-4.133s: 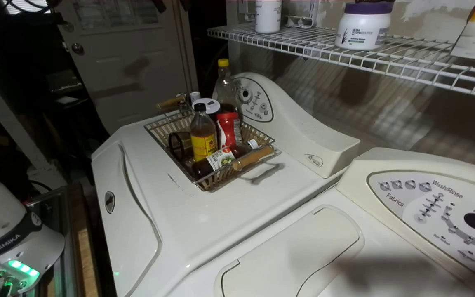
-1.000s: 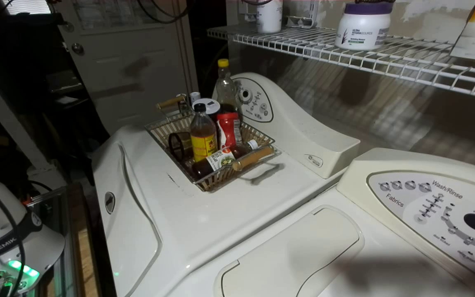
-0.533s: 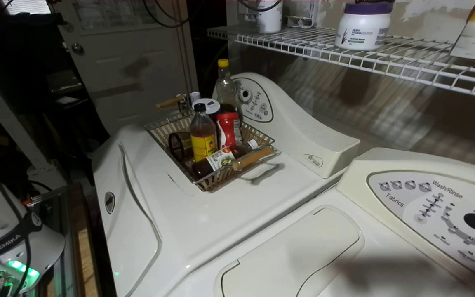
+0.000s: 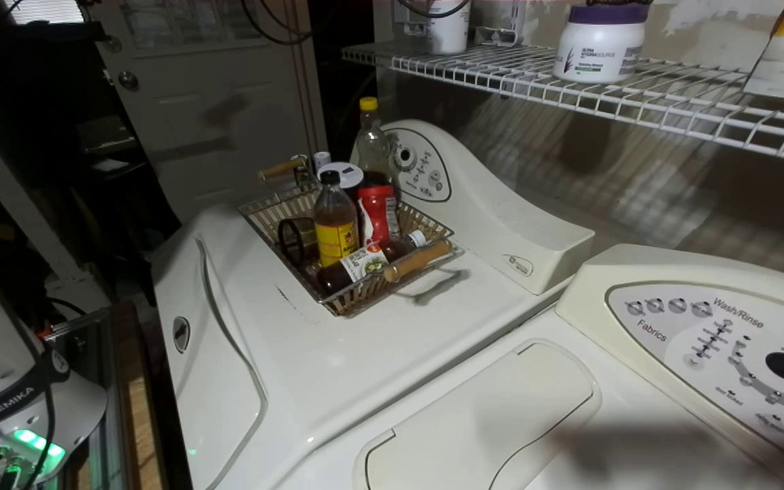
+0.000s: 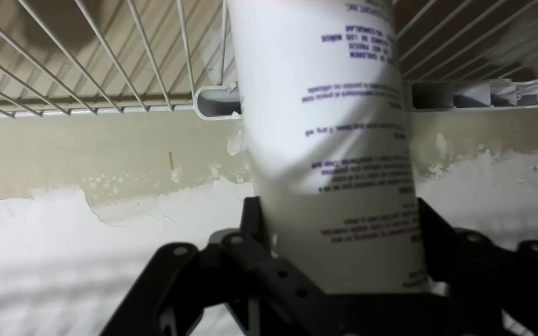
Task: Rotate the white spray bottle.
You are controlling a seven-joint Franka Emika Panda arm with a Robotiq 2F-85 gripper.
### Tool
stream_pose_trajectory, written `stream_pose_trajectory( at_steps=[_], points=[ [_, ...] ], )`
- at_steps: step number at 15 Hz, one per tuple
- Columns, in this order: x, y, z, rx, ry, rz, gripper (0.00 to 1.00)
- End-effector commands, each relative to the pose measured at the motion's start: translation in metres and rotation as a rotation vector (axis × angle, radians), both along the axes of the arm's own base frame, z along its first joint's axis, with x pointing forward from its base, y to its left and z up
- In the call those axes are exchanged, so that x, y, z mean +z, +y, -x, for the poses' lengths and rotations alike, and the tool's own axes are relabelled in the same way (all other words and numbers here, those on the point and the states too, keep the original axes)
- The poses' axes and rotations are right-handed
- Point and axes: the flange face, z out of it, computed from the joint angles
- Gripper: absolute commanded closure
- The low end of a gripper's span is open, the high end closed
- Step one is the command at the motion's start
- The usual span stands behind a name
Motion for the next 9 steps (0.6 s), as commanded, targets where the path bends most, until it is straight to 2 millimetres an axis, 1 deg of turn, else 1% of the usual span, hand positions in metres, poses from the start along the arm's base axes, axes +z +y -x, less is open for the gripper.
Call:
stream_pose_trajectory(
  at_steps=[1, 5, 9],
  points=[
    [0.003, -0.01, -0.009, 0.056, 0.038, 0.015, 0.48],
    [0.01, -0.023, -0.011, 0.163, 0.086, 0.083, 0.48],
    [0.013, -0.038, -0.015, 0.308, 0.115, 0.096, 0.48]
  ],
)
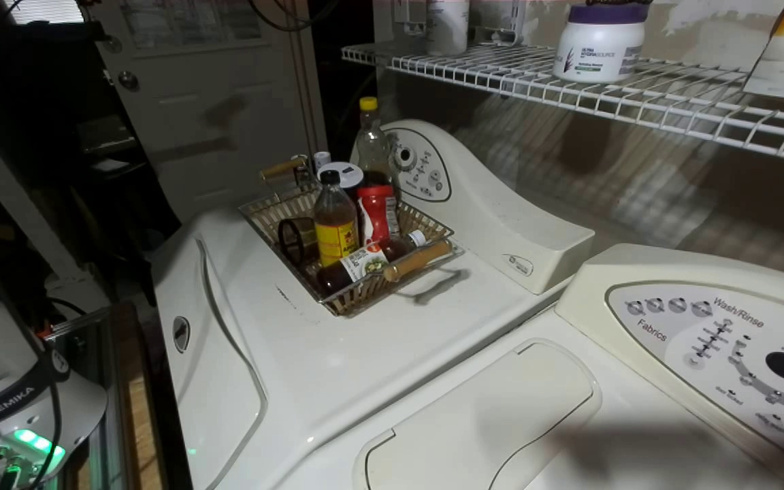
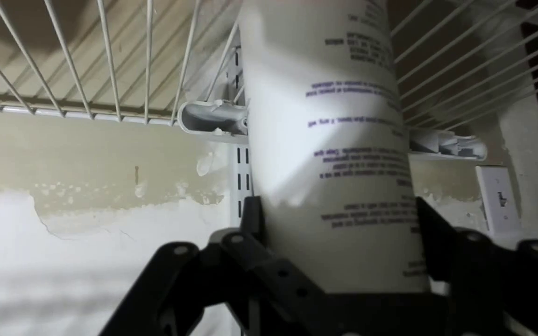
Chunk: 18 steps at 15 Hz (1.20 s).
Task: Rotate the white spray bottle.
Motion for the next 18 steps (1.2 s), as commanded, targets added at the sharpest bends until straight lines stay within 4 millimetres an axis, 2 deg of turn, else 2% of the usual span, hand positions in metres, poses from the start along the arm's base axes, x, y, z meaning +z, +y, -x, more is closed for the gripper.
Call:
stream_pose_trajectory(
  at_steps=[1, 10, 12, 13, 18],
  points=[
    [-0.002, -0.016, -0.011, 0.148, 0.028, 0.014, 0.48],
    [-0.003, -0.019, -0.026, 0.394, 0.07, 0.122, 0.48],
    [-0.003, -0.024, -0.03, 0.381, 0.072, 0.129, 0.48],
    [0.01, -0.019, -0.02, 0.349, 0.043, 0.11, 0.23],
    [0.01, -0.02, -0.022, 0.357, 0.047, 0.107, 0.23]
  ],
)
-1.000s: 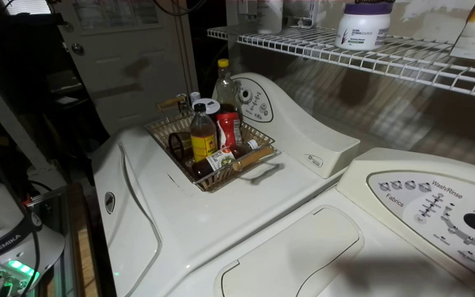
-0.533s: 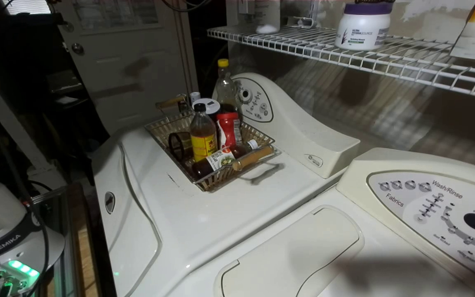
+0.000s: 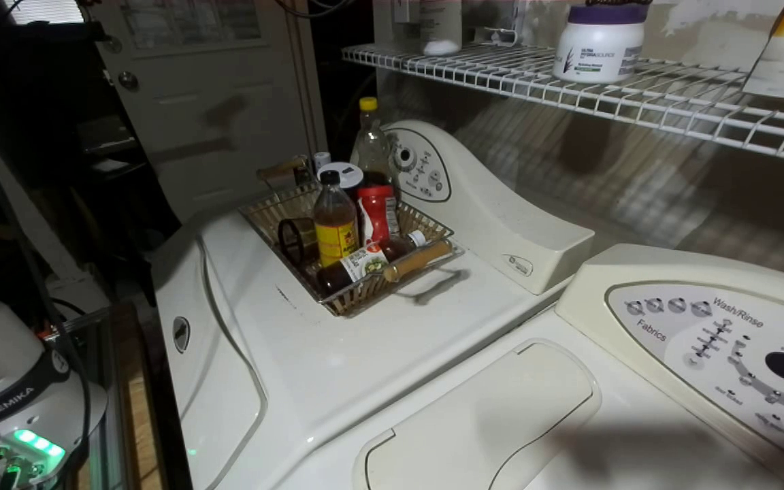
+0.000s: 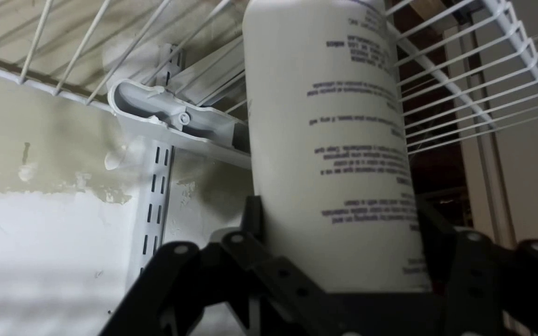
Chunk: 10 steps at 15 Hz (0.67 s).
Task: Rotate the white spray bottle.
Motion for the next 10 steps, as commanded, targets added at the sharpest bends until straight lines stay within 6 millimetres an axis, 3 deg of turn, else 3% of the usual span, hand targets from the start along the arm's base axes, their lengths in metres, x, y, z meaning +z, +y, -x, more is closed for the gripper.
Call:
stream_pose_trajectory(
  at_steps=[1, 2, 3, 10],
  points=[
    [0.0, 0.0, 0.0, 0.0, 0.0, 0.0, 0.23],
    [0.0, 0.0, 0.0, 0.0, 0.0, 0.0, 0.23],
    [0.0, 0.0, 0.0, 0.0, 0.0, 0.0, 0.48],
    [0.0, -0.014, 0.005, 0.204, 0.007, 0.044, 0.48]
  ],
)
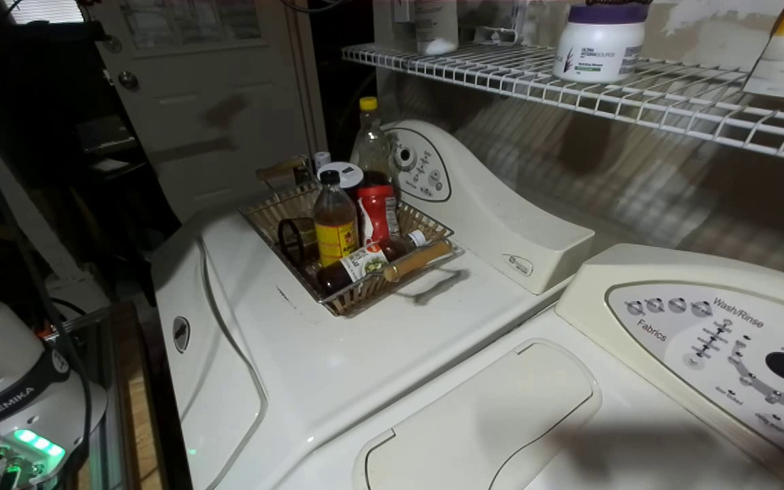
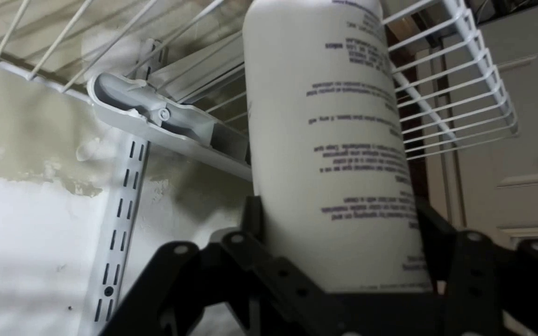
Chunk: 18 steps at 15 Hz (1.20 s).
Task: Rotate the white spray bottle.
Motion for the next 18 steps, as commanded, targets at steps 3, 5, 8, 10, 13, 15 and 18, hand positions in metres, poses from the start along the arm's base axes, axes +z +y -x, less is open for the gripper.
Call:
stream_pose_trajectory(
  at_steps=[3, 5, 8, 10, 13, 15, 18],
  points=[
    [-0.005, -0.013, -0.001, 0.194, -0.011, 0.006, 0.48],
    [-0.009, -0.016, -0.005, 0.242, -0.035, 0.029, 0.48],
    [-0.008, -0.014, -0.011, 0.278, -0.064, 0.059, 0.48],
    [-0.008, -0.013, -0.015, 0.28, -0.073, 0.066, 0.48],
    [-0.01, -0.014, -0.02, 0.262, -0.07, 0.066, 0.48],
    [-0.012, -0.016, -0.024, 0.245, -0.071, 0.064, 0.27],
    [-0.014, -0.019, -0.028, 0.208, -0.068, 0.055, 0.05]
  ],
)
